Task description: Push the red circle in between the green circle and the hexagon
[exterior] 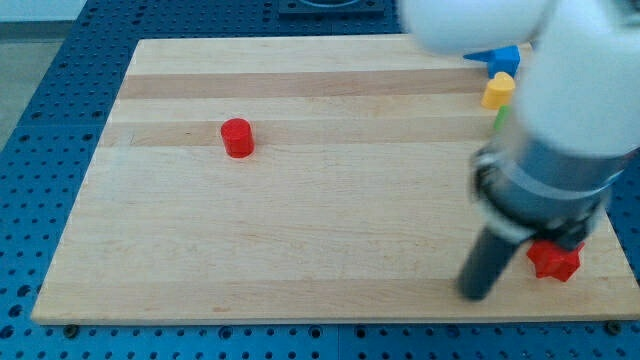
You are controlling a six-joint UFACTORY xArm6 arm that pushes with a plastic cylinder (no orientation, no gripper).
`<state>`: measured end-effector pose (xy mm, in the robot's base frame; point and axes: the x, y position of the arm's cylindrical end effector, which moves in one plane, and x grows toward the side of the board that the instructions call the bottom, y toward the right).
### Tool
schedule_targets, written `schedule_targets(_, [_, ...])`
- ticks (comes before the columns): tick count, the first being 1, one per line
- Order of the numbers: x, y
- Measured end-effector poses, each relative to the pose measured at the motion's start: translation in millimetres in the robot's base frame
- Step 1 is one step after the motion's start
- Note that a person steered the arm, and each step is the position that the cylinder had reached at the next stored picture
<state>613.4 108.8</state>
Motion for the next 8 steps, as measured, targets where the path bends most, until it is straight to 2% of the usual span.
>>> schedule_targets(1, [-4.0, -55.4])
schedule_targets(2, [-19.7, -206.0])
schedule_targets(3, [-68.7, -316.5])
schedule_targets(4, [-122.1, -379.4])
schedule_targets(5, [-189.3, -362.4])
schedule_targets(6, [-200.5, -273.9])
schedule_targets(7, [-221.2, -216.3])
schedule_targets(8, [-222.8, -214.8])
